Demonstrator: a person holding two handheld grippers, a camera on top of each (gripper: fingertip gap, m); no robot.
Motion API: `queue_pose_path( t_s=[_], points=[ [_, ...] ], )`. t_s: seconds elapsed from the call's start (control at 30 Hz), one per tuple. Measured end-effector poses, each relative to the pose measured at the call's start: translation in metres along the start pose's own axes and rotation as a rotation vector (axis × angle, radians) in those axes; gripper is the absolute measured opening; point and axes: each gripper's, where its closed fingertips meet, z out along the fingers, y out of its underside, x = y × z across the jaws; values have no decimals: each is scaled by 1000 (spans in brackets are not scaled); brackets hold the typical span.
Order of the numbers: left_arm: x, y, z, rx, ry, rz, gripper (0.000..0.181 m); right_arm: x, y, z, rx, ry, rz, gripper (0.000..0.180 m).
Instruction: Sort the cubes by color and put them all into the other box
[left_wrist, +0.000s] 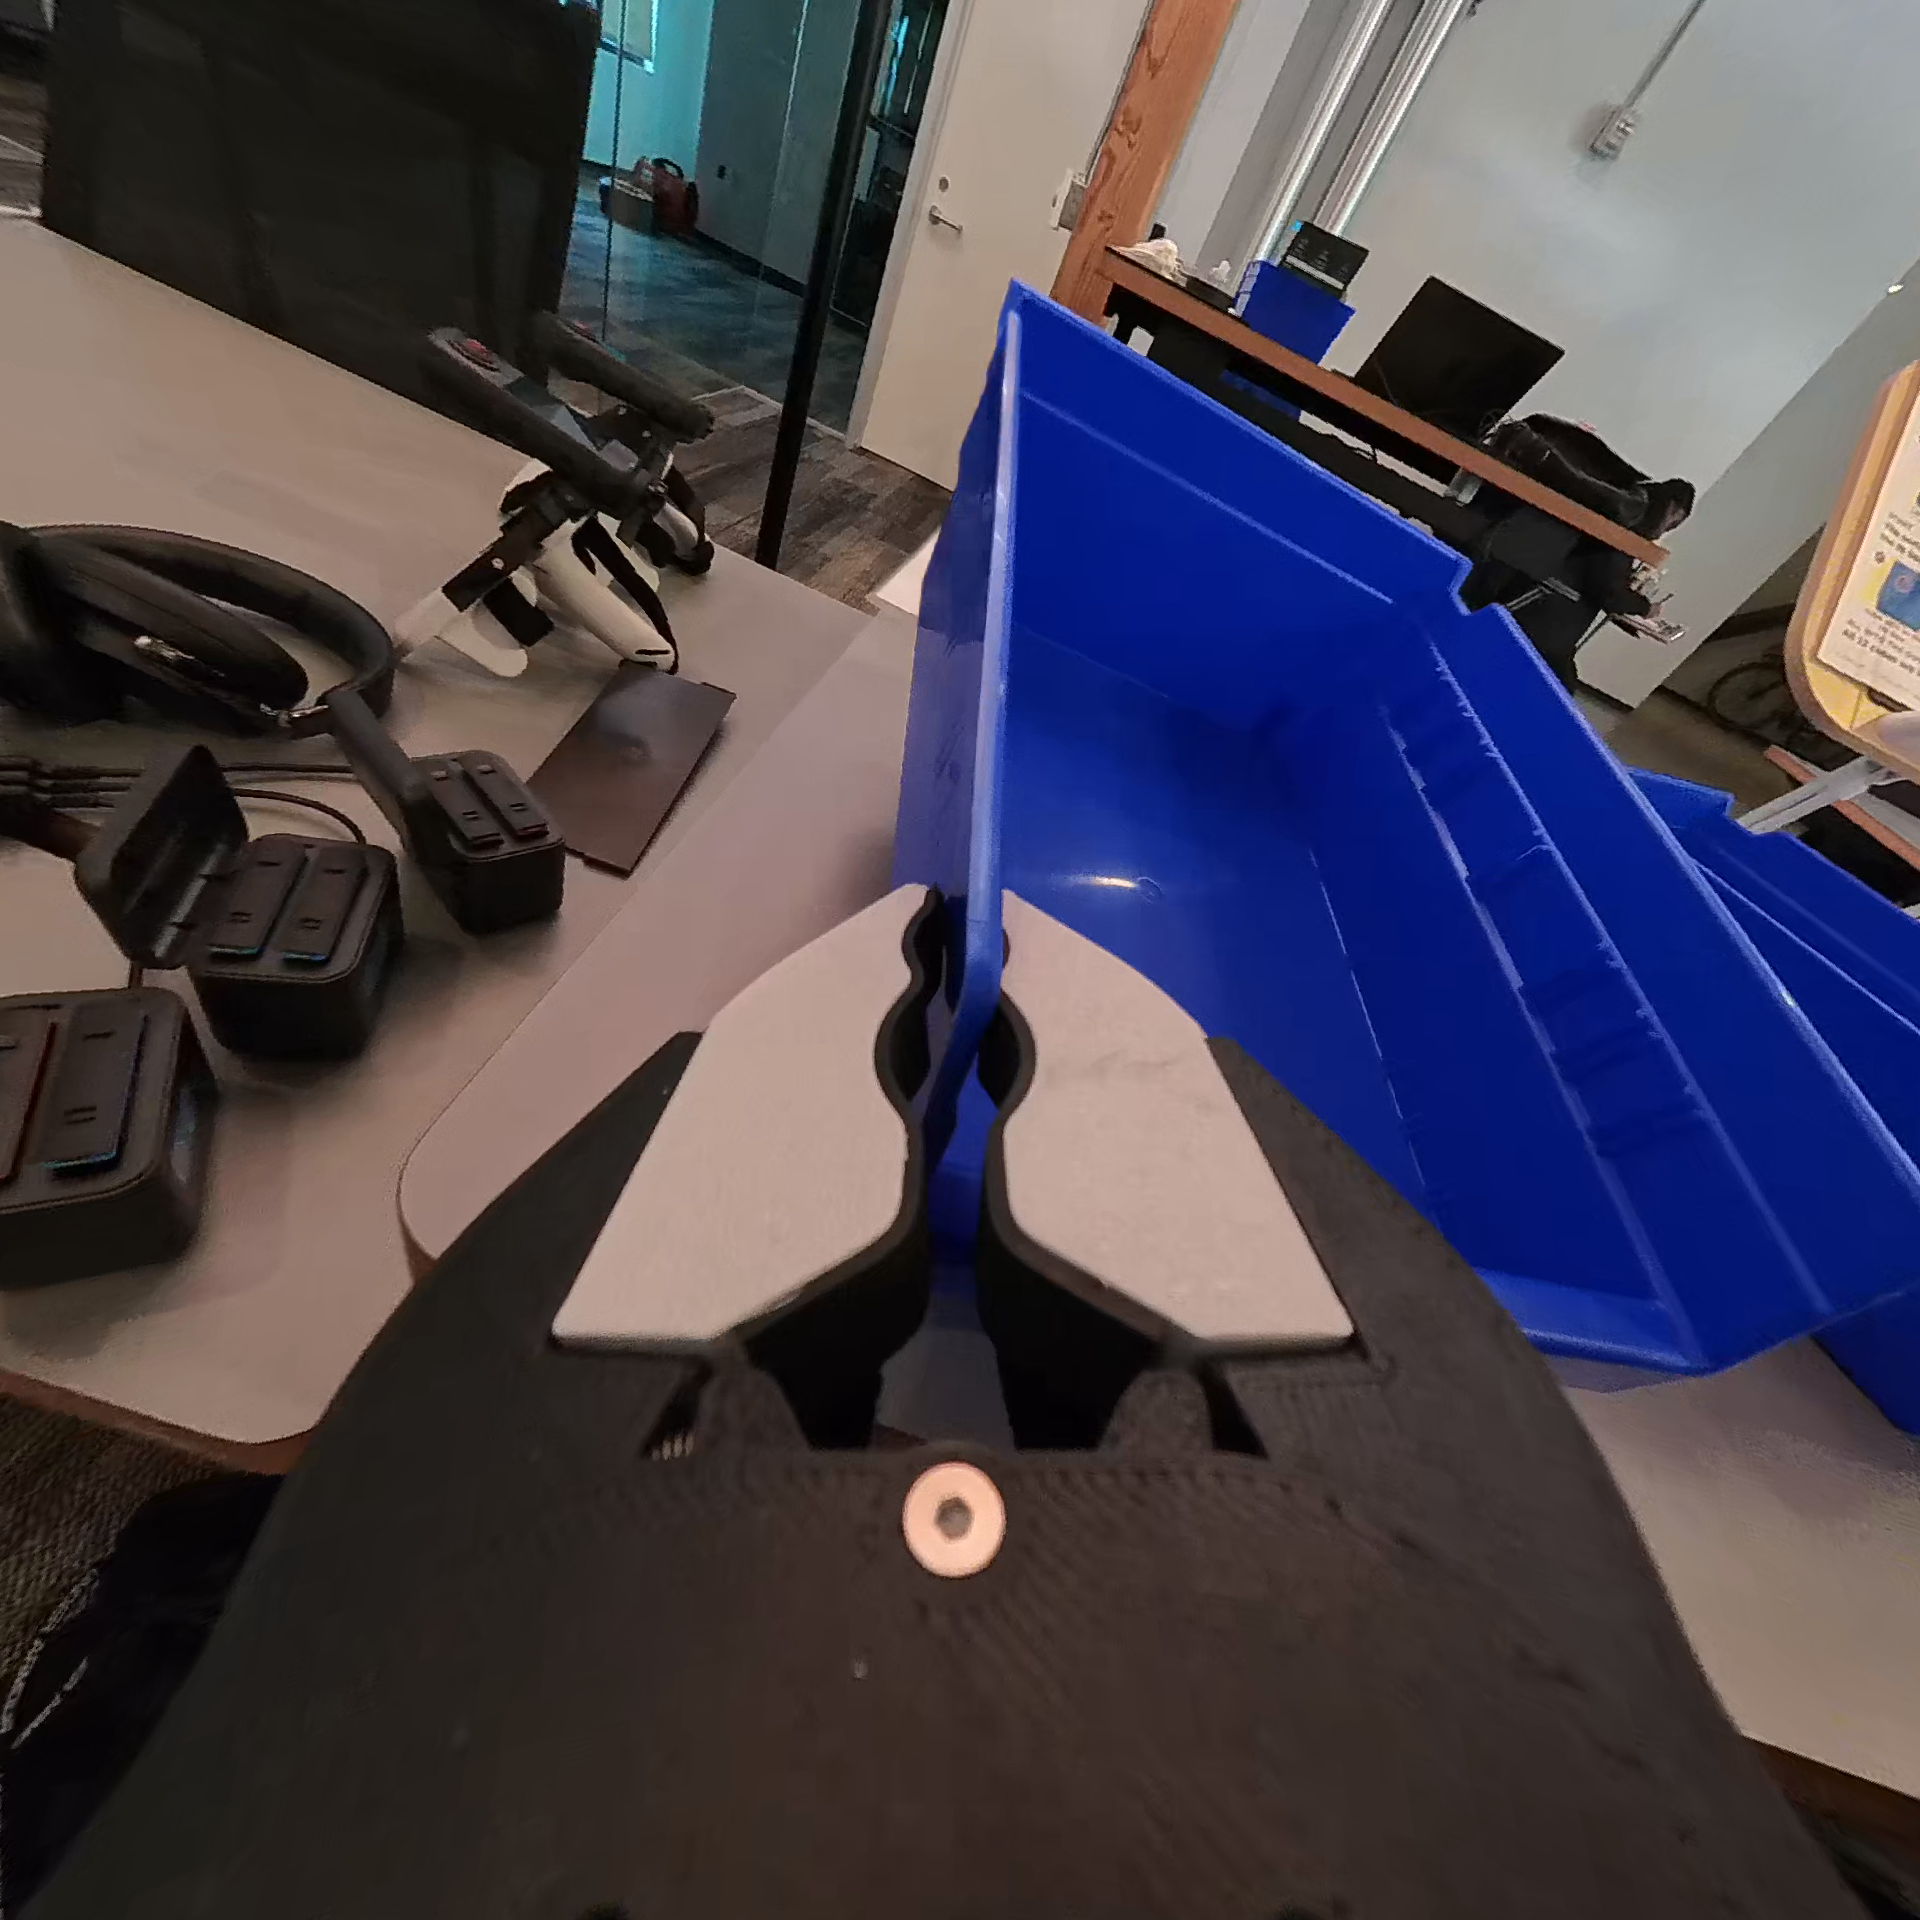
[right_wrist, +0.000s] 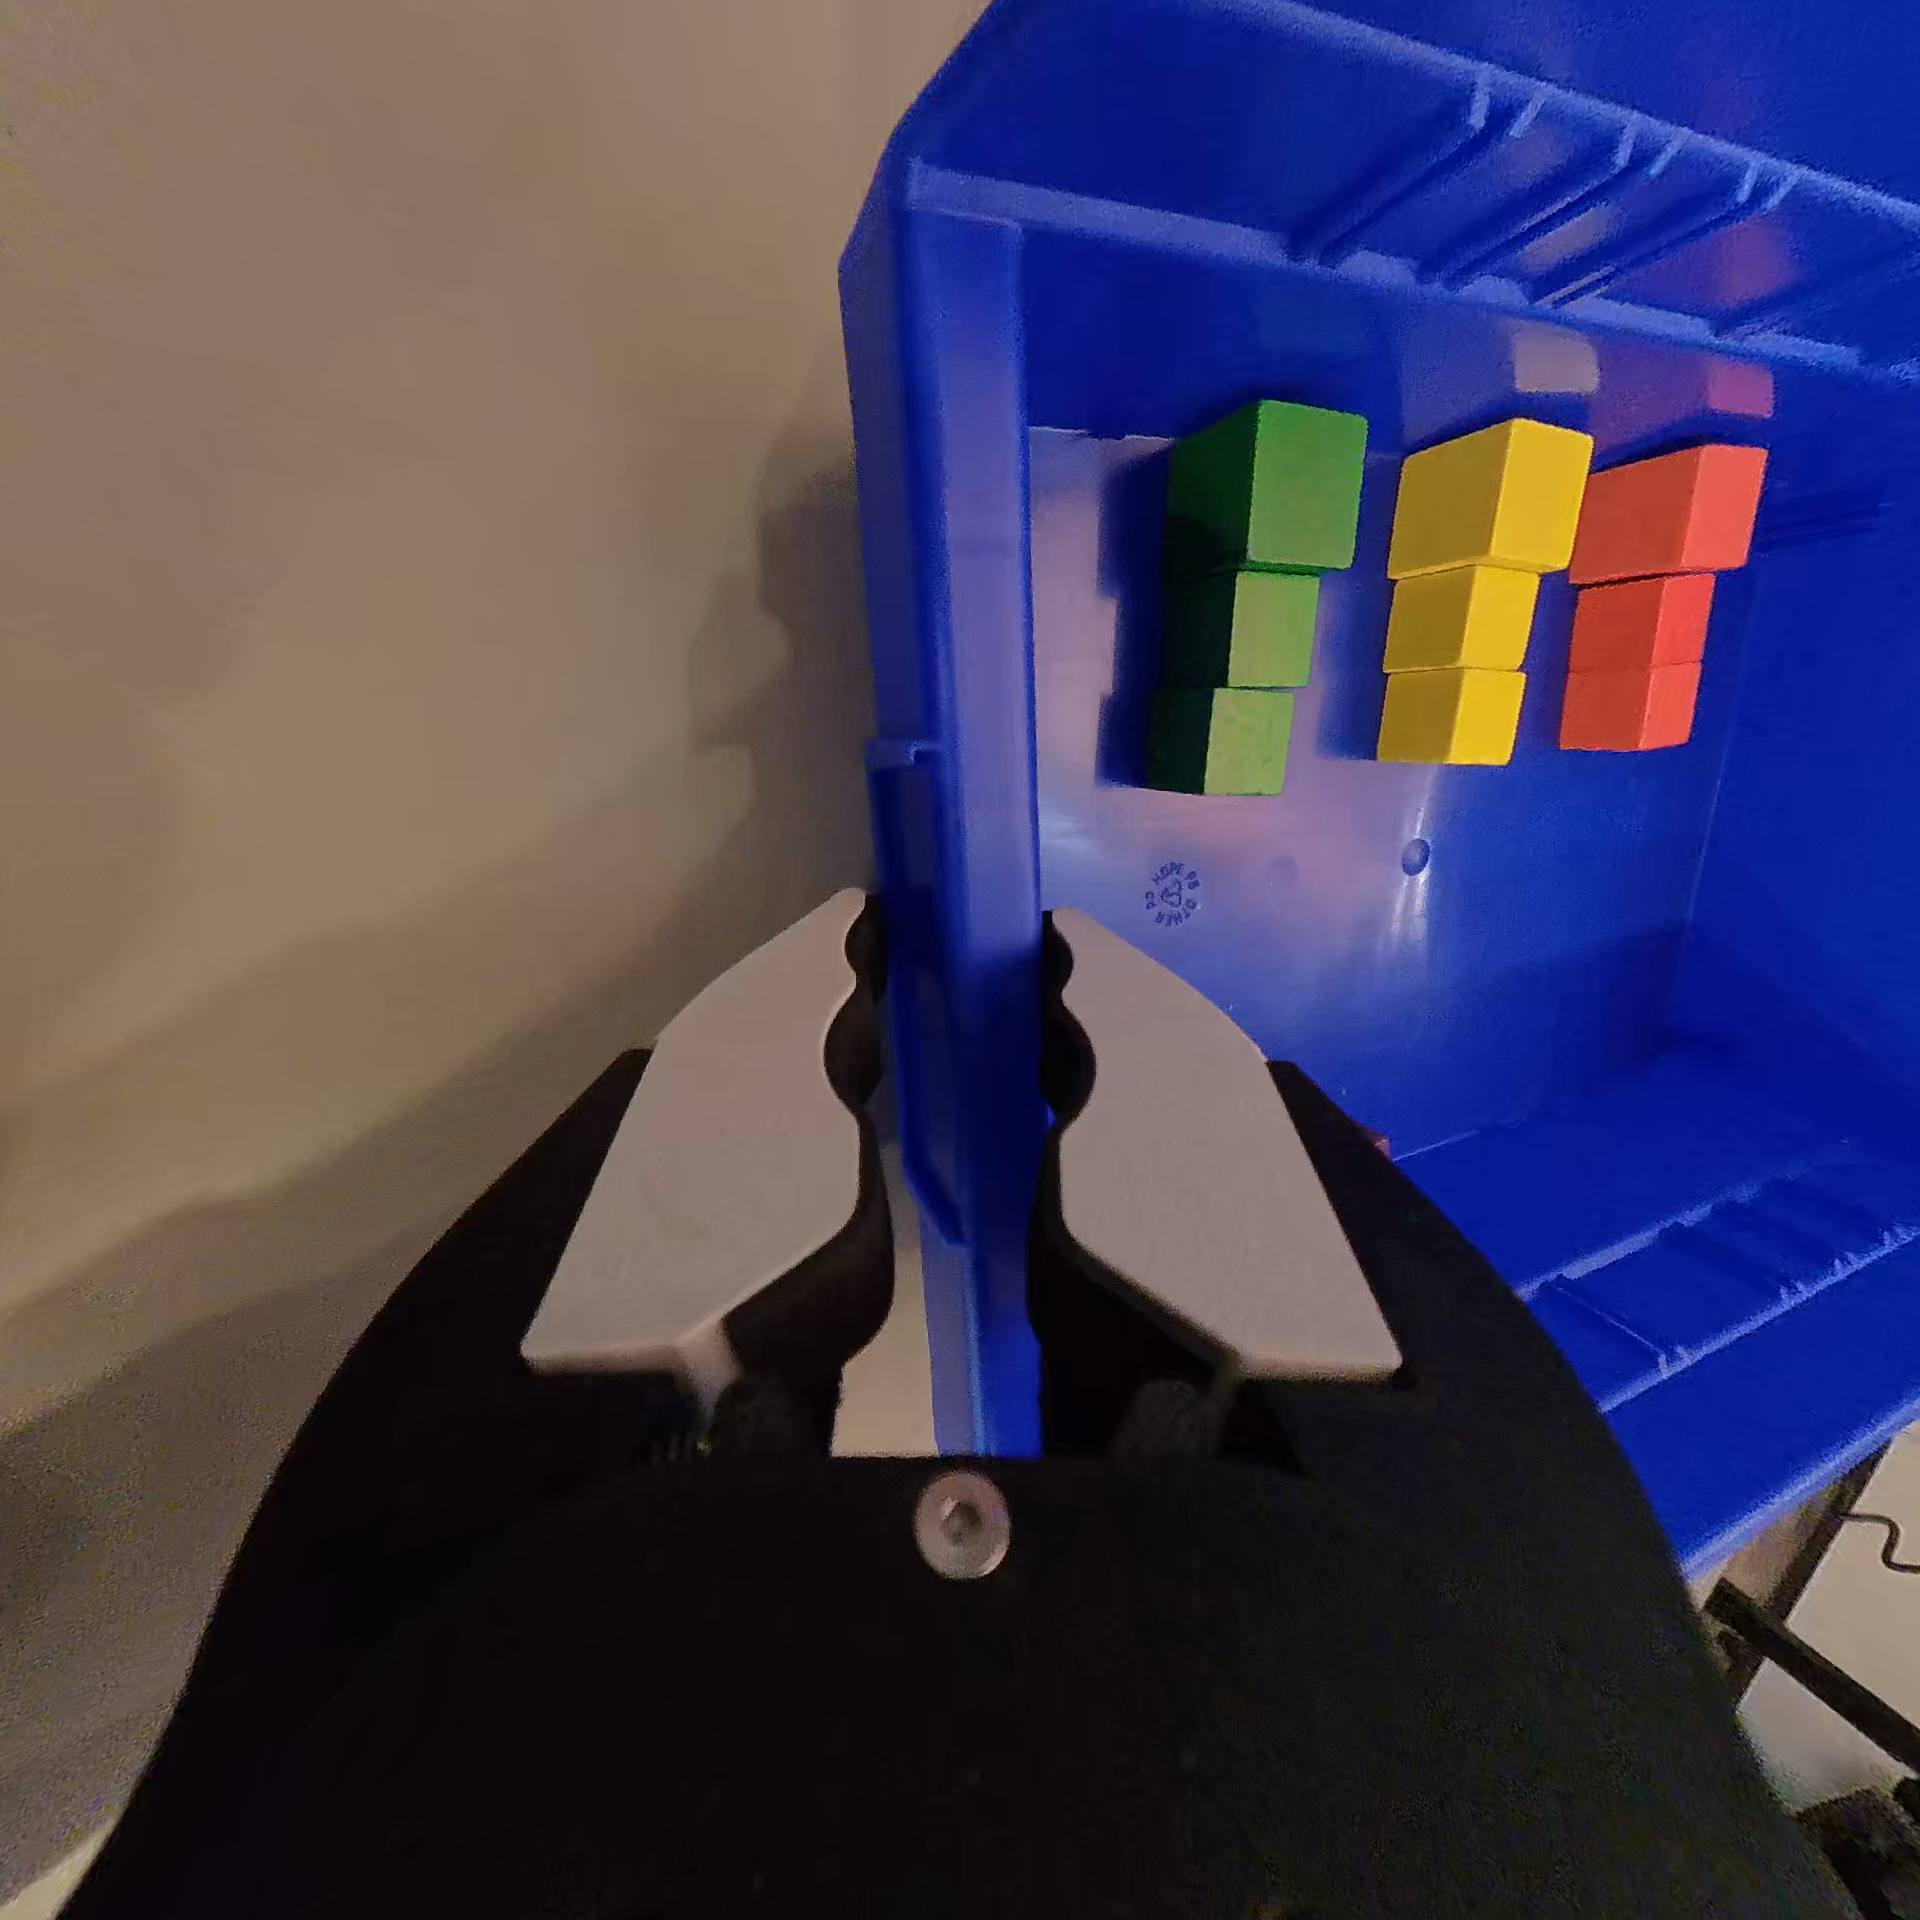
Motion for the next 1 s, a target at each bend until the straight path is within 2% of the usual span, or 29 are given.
queue_pose_path(
  t_s=[0.53,1.0],
  points=[
    [-21,0,-8,21,-28,-32,4,109,-45,62,-73,69,210,28],
    [-36,1,-15,28,-48,-47,4,205,-60,109,-145,144,410,28]
  ],
)
